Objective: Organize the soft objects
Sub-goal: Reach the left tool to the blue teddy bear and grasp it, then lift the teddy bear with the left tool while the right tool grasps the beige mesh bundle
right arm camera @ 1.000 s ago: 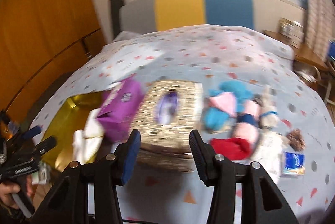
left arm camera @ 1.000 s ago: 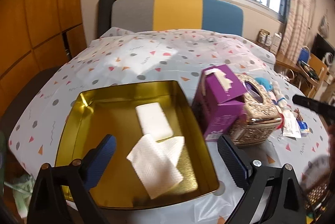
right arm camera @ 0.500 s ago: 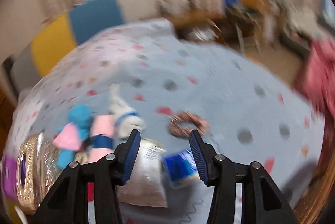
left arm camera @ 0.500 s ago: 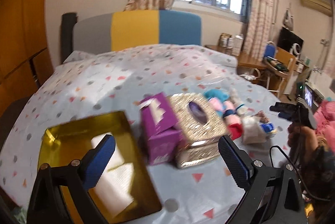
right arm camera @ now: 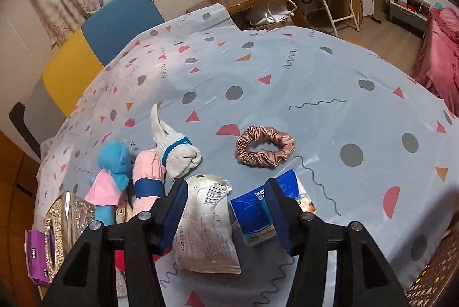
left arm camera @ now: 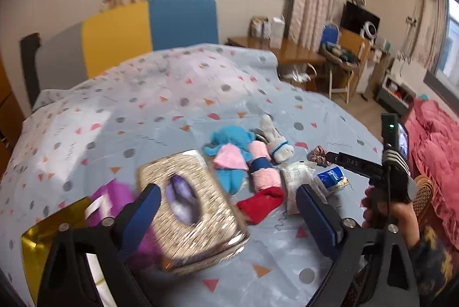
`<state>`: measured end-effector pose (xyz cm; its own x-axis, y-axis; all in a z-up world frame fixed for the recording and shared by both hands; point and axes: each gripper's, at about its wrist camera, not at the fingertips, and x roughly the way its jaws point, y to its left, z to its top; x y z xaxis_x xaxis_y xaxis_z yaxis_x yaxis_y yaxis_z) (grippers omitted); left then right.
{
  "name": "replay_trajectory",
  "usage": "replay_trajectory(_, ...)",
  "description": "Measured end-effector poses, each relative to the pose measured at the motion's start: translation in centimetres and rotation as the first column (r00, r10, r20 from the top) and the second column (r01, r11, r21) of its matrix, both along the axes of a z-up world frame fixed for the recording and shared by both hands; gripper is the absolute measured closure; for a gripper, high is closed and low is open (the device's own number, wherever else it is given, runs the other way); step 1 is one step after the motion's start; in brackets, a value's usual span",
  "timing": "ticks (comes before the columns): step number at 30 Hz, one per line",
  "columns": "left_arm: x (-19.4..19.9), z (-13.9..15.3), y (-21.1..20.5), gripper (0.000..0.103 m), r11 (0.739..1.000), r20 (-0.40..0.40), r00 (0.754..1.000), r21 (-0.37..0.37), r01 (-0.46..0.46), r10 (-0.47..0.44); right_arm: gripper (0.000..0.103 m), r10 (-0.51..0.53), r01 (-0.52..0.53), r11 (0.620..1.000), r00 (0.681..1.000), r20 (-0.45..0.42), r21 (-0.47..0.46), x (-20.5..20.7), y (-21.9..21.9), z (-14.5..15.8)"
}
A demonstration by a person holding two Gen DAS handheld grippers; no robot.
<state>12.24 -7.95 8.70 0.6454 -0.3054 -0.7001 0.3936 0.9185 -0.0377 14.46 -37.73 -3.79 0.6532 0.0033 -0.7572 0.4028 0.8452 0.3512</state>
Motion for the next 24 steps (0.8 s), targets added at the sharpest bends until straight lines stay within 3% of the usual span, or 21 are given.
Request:
replay_trajectory(3,2.8,-1.1,-3.0,0.008,0.996,-0.013,1.0,0.084,0.022,-0.021,0.047,-0.007,0.007,1.0,1.0,0.005,0.022,-0.1,-0.3,-0.1)
replay_trajectory(6,5.9,-2.5,-4.9,0.009,0.995,-0.084,0.996,0.089,0.035,-0.027,0.046,-0.011,0.011,0.999,1.0,0.002,0.053,-0.1,-0.7,-0.3)
replay_trajectory(11,10.7,-5.5,-8.3,0.024,0.988,-0.192,0.981,0.147,0.052,-0.024,0.046,0.003,-0.003,0.997,1.0,0.005,0.072,-0.1,-0.7,-0.4)
replay_trajectory(15,13.6,-8.3,-10.8,0.024,0.969,-0.245,0.969,0.231,0.083,-0.025,0.046,0.028,-0.028,0.996,1.0,0.002,0.087,0.1,-0.4,-0.6)
replay_trajectory(20,17.2,-10.9,-12.2,0.025,0.945,-0.28,0.959,0.325,0.043,0.053,0.046,0.047,-0.048,0.993,0.999,0.011,0.104,0.1,-0.3,-0.6)
replay_trajectory(24,19.4,-12.6,-12.2,0.025,0.94,-0.327,0.939,0.34,0.006,0.112,0.046,0.055,-0.056,0.991,0.998,0.011,0.117,0.2,-0.3,-0.7)
